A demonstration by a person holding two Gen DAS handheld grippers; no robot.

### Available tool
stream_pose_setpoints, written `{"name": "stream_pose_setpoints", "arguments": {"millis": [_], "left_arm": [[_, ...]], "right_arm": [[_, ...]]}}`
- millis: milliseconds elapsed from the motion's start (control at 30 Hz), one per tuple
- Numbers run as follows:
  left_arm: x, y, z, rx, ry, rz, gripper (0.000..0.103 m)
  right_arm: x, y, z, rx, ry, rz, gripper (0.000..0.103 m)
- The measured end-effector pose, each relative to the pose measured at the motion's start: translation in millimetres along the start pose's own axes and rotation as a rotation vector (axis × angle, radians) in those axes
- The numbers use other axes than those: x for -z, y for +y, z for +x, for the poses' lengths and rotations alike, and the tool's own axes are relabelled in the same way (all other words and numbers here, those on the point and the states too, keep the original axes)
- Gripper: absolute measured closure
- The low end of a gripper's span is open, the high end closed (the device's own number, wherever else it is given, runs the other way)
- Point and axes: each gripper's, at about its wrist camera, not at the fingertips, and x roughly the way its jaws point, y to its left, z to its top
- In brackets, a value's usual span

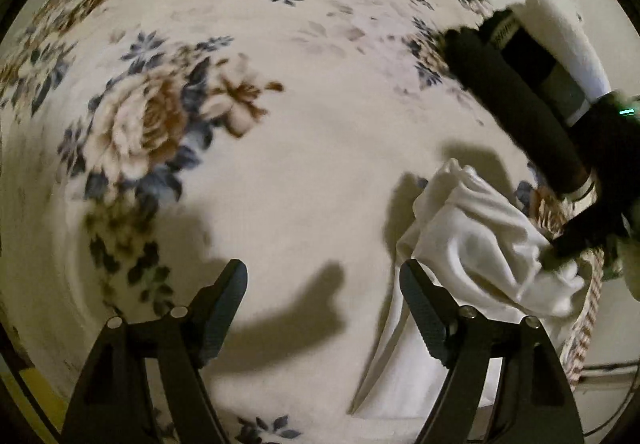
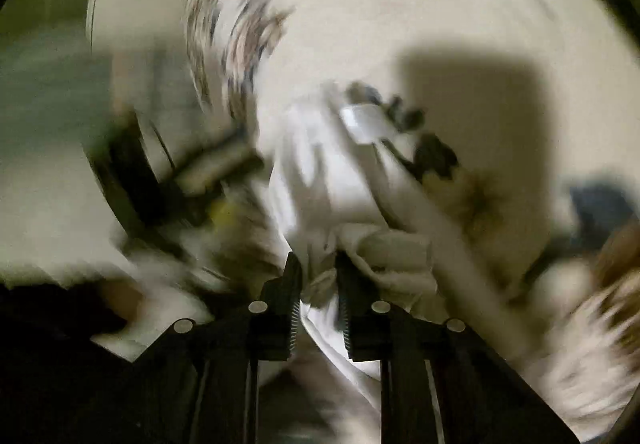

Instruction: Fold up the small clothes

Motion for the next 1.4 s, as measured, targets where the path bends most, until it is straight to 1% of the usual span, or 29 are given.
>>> {"name": "stream_pose_setpoints", "arguments": {"millis": [33,67,100,133,167,200,267,300,333,400,433,467,500,533,600,667,733,767,800,833,867,933,967,1033,1067,1200,1267,1333,1400], "left_arm": [[1,3,1,0.002,0.004,-0.014,0.026],[2,8,4,0.009,0.012,-0.035,0.026],[2,9,3,0.015,0.015,-0.047,0.026],[3,11,3,0.025,0.014,-0.060,0.026],[3,13,2,0.030,0.008,-0.064,0.026],[4,12,1,0.025,0.002,-0.061,0.026],[4,12,-1,0.010,-0.011,-0.043,0.026],[5,13,-1,0.010,-0.012,-0.042,0.026],[5,15,0,0.015,-0.010,-0.046,0.026],[5,17,2,0.026,-0.001,-0.058,0.026],[5,18,2,0.037,0.002,-0.064,0.026],[4,18,2,0.047,0.005,-0.065,0.026],[4,18,1,0.054,0.007,-0.064,0.026],[4,17,1,0.066,0.010,-0.062,0.026],[3,16,2,0.082,0.017,-0.054,0.026],[1,15,3,0.101,0.026,-0.044,0.026],[-1,14,2,0.111,0.024,-0.034,0.026],[-1,14,1,0.113,0.020,-0.027,0.026],[0,14,1,0.116,0.021,-0.025,0.026],[0,15,2,0.120,0.025,-0.028,0.026],[1,17,4,0.124,0.030,-0.039,0.026],[2,20,5,0.135,0.040,-0.058,0.026],[4,21,6,0.139,0.044,-0.069,0.026],[5,22,6,0.139,0.045,-0.073,0.026],[6,22,6,0.138,0.045,-0.070,0.026],[6,22,5,0.147,0.040,-0.073,0.026],[5,20,5,0.158,0.038,-0.074,0.026],[4,16,6,0.157,0.036,-0.064,0.026],[4,10,7,0.153,0.035,-0.043,0.026]], "right_arm": [[-4,-15,-4,0.004,-0.022,0.070,0.084],[-10,-32,-11,0.077,-0.057,0.142,0.082],[-15,-41,-19,0.149,-0.089,0.177,0.073],[-18,-43,-28,0.186,-0.128,0.192,0.068],[-20,-38,-36,0.214,-0.165,0.184,0.056],[-19,-27,-44,0.251,-0.208,0.156,0.050],[-18,4,-54,0.285,-0.274,0.064,0.049],[-18,26,-53,0.317,-0.287,-0.006,0.045],[-17,39,-49,0.333,-0.277,-0.057,0.042],[-21,64,-23,0.384,-0.189,-0.161,0.042],[-26,73,-5,0.422,-0.121,-0.208,0.043],[-31,76,10,0.456,-0.071,-0.236,0.064],[-39,71,25,0.469,-0.027,-0.211,0.098],[-44,61,29,0.441,-0.027,-0.131,0.098],[-63,21,21,0.350,-0.078,0.105,0.098],[-67,1,15,0.306,-0.097,0.215,0.098],[-64,12,5,0.344,-0.143,0.181,0.094],[-61,23,2,0.367,-0.155,0.142,0.088],[-58,37,-2,0.404,-0.164,0.098,0.072],[-54,48,-3,0.456,-0.184,0.049,0.062],[-54,58,-2,0.490,-0.203,0.004,0.047],[-57,79,5,0.567,-0.203,-0.113,0.045],[-61,80,12,0.598,-0.181,-0.140,0.046],[-73,83,20,0.646,-0.176,-0.173,0.085],[-78,79,17,0.651,-0.181,-0.155,0.096],[-90,59,-7,0.671,-0.311,-0.007,0.096],[-88,72,-6,0.637,-0.322,-0.057,0.095],[-82,97,6,0.654,-0.264,-0.191,0.087],[-76,116,30,0.745,-0.178,-0.320,0.056]]}}
